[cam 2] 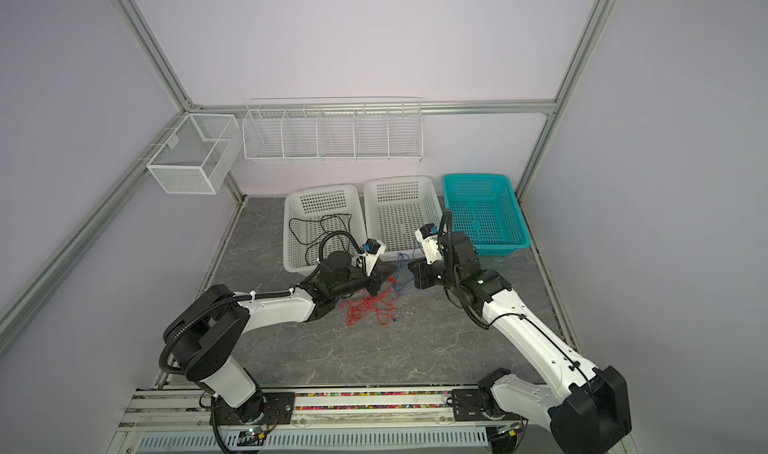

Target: Untangle the cables

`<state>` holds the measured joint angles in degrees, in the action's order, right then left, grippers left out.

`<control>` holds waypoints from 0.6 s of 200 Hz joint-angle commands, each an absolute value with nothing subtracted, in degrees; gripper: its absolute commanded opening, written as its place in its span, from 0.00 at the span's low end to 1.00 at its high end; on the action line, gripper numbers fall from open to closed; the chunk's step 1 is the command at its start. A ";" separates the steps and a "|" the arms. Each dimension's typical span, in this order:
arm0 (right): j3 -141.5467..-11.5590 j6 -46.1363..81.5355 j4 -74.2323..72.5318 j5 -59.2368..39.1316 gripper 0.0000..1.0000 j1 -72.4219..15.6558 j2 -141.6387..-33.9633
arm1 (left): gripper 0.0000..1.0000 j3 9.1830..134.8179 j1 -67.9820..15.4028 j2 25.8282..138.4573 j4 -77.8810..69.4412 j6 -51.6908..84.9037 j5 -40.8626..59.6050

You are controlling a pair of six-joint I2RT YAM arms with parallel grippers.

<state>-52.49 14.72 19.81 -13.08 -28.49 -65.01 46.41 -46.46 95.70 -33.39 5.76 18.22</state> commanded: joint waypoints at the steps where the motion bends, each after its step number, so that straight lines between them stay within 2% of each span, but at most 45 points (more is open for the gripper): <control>1: -51.77 13.62 18.24 -12.74 0.06 -28.75 -66.09 | 0.00 48.39 -46.66 93.43 -28.68 5.88 19.11; 120: -50.76 11.60 16.88 -10.72 0.06 -34.42 -73.94 | 0.00 50.30 -43.09 84.45 -29.53 16.36 20.91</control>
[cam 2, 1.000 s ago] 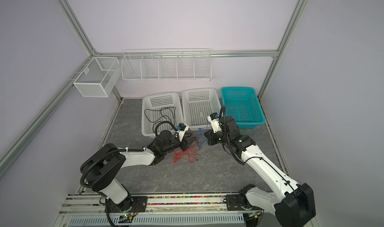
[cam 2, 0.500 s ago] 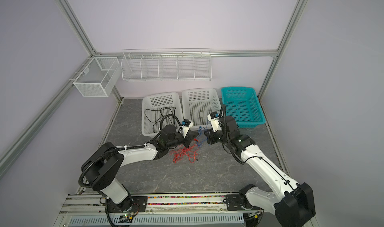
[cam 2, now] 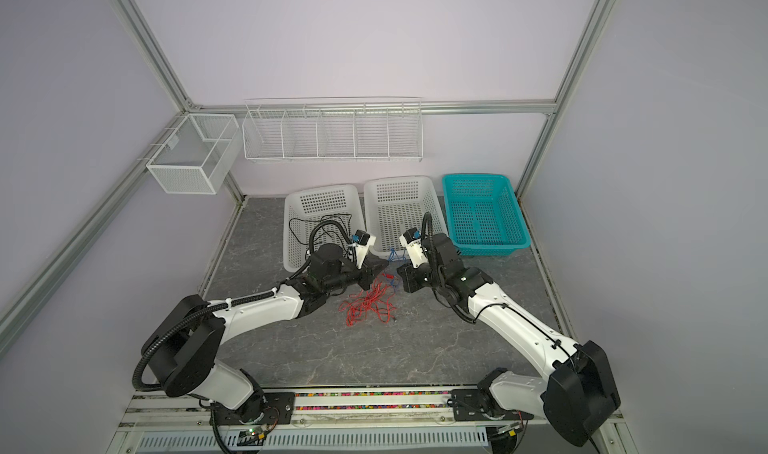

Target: Untangle the cables

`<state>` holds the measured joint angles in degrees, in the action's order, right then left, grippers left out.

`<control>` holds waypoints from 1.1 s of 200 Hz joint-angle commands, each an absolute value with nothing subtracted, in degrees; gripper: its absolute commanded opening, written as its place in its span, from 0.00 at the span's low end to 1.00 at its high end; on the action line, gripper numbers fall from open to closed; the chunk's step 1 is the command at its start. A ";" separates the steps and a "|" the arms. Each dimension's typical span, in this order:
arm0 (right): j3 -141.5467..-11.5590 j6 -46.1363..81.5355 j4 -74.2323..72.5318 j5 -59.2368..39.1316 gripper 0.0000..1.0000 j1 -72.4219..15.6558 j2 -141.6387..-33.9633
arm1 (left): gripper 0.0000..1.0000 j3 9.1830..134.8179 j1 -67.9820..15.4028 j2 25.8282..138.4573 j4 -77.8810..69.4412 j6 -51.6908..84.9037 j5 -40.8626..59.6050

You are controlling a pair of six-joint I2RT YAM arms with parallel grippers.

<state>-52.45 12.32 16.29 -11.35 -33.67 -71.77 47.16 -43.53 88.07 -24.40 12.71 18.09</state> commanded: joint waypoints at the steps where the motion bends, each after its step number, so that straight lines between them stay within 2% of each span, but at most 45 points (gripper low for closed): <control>1: -50.74 11.60 16.88 -10.68 0.06 -34.44 -73.97 | 0.00 50.29 -43.08 84.37 -29.53 16.48 20.87; 92: -50.86 12.91 14.66 -9.55 0.08 -34.73 -75.41 | 0.00 49.26 -41.66 84.01 -28.65 20.38 21.14; 117: -52.00 11.29 15.37 -9.67 0.18 -34.79 -74.56 | 0.00 48.80 -41.66 84.78 -28.52 20.74 21.42; 144: -52.55 7.41 17.14 -7.63 0.33 -34.98 -72.43 | 0.00 49.14 -41.64 85.71 -27.66 20.51 22.04; 195: -52.65 -0.31 18.74 3.08 0.66 -36.15 -66.03 | 0.00 50.15 -41.66 86.75 -24.84 19.73 22.89; 210: -52.71 -2.98 18.31 3.76 0.78 -36.17 -65.91 | 0.00 50.53 -41.62 86.84 -24.26 19.53 23.75; 220: -53.03 -4.83 17.94 3.66 0.81 -36.16 -66.99 | 0.00 50.86 -41.66 86.84 -23.96 19.37 24.68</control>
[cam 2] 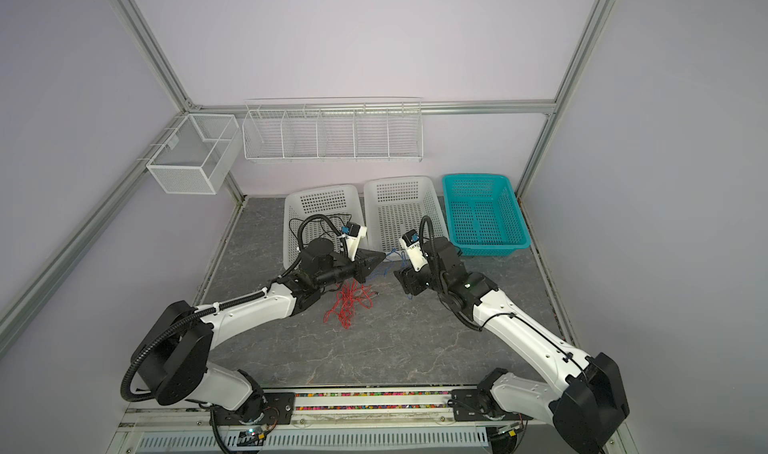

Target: Untangle the cables

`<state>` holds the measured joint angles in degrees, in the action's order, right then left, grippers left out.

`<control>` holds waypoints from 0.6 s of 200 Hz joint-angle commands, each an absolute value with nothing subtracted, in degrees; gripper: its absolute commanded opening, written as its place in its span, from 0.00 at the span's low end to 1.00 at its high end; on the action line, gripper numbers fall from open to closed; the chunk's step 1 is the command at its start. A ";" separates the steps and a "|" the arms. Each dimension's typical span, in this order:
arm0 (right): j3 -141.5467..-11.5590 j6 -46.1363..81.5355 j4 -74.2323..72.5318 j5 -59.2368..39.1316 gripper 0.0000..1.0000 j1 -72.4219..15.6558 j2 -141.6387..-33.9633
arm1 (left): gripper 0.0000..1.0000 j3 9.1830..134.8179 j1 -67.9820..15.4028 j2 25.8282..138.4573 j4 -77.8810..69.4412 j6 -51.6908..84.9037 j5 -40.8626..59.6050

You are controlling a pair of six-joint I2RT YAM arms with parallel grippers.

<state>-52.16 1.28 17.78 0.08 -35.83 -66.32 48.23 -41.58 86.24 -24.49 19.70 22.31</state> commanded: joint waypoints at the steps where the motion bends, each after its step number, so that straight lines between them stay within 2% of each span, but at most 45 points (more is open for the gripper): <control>1: -53.10 -4.97 17.93 3.59 0.81 -36.18 -67.11 | 0.00 50.87 -41.66 86.84 -23.93 19.35 24.73; 39: -52.40 -11.23 11.71 -0.81 0.85 -36.40 -70.86 | 0.00 51.99 -41.66 87.01 -21.93 18.17 28.23; 65: -52.53 -12.11 6.82 -0.24 0.87 -36.19 -72.17 | 0.00 52.04 -41.66 87.10 -21.45 18.02 30.44; 88: -53.98 -12.59 5.99 0.79 0.87 -35.76 -73.50 | 0.00 51.95 -41.66 87.36 -21.36 17.77 32.02; 120: -55.88 -13.41 6.15 -3.07 0.85 -35.25 -76.08 | 0.00 51.92 -41.66 87.80 -22.78 18.26 34.00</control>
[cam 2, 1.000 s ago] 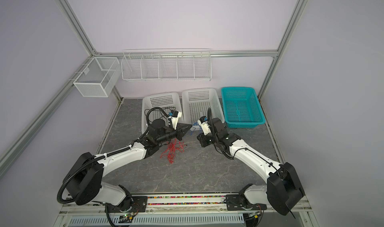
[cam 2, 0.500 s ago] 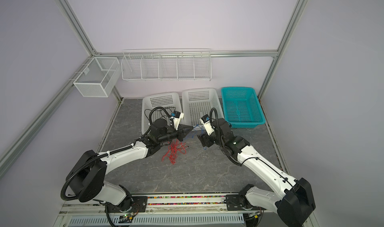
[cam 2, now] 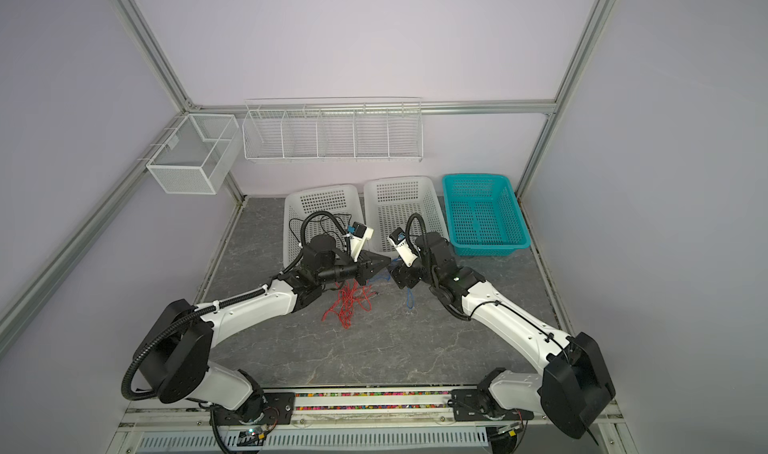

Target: Untangle the cables

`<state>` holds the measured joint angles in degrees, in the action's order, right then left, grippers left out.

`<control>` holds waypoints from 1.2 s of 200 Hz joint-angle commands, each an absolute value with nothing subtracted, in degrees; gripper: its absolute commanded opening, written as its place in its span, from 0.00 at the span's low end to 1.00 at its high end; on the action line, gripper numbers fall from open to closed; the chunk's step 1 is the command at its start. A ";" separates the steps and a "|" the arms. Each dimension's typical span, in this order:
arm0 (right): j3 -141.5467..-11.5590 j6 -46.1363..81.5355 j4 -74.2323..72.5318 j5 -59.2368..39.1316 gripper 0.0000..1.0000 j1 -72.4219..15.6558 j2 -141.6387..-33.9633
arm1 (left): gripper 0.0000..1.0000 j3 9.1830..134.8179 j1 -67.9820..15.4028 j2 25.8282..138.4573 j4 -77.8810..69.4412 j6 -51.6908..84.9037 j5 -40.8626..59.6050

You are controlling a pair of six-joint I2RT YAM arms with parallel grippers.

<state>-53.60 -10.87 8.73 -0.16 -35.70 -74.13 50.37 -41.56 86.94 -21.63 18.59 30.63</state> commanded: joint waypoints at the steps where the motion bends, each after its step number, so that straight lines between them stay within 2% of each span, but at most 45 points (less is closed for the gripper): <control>1: -55.98 -13.43 6.15 -3.16 0.85 -35.25 -76.19 | 0.00 51.93 -41.66 87.80 -22.86 18.27 34.14; 15: -56.40 -13.51 6.25 -4.01 0.79 -35.10 -77.19 | 0.00 51.62 -41.66 87.63 -24.27 18.53 35.05; 31: -56.69 -13.53 6.76 -4.91 0.67 -35.07 -78.12 | 0.00 51.10 -41.66 87.28 -25.46 18.72 35.35; 40: -56.56 -13.30 6.70 -5.15 0.56 -34.93 -78.23 | 0.00 50.87 -41.66 87.11 -25.71 18.67 35.35; 50: -55.97 -12.65 5.85 -5.03 0.37 -34.74 -78.02 | 0.00 50.73 -41.66 87.01 -25.65 18.56 35.36; 58: -55.53 -12.10 5.27 -4.99 0.26 -34.52 -77.64 | 0.00 50.57 -41.65 86.96 -25.66 18.46 35.29; 66: -55.08 -11.66 4.69 -5.06 0.18 -34.39 -77.12 | 0.00 50.43 -41.66 86.90 -25.80 18.53 34.91; 78: -54.77 -11.31 4.72 -4.93 0.13 -34.28 -76.51 | 0.00 50.04 -41.66 86.75 -25.90 18.62 33.88; 111: -54.75 -9.59 6.34 -4.74 0.06 -33.54 -75.04 | 0.00 49.26 -41.57 86.16 -25.62 18.65 30.65; 121: -54.64 -8.25 6.91 -4.43 0.06 -33.05 -74.85 | 0.09 49.00 -41.51 85.79 -25.61 18.47 29.95; 136: -54.22 -6.01 7.68 -4.37 0.06 -32.34 -74.36 | 0.14 48.62 -41.47 85.02 -25.30 17.95 28.90; 160: -53.06 -2.28 8.08 -3.55 0.06 -31.12 -73.15 | 0.30 48.33 -41.40 83.63 -23.78 16.95 27.06; 179: -52.31 -0.25 8.50 -3.45 0.06 -30.10 -72.04 | 0.47 47.50 -41.31 82.06 -22.71 15.86 25.37; 191: -52.25 0.32 9.24 -3.39 0.06 -29.81 -71.42 | 0.54 46.63 -41.31 80.81 -22.35 15.07 24.73; 240: -54.02 3.78 12.70 -5.13 0.06 -29.46 -69.02 | 0.56 43.49 -41.35 76.62 -17.43 11.87 22.21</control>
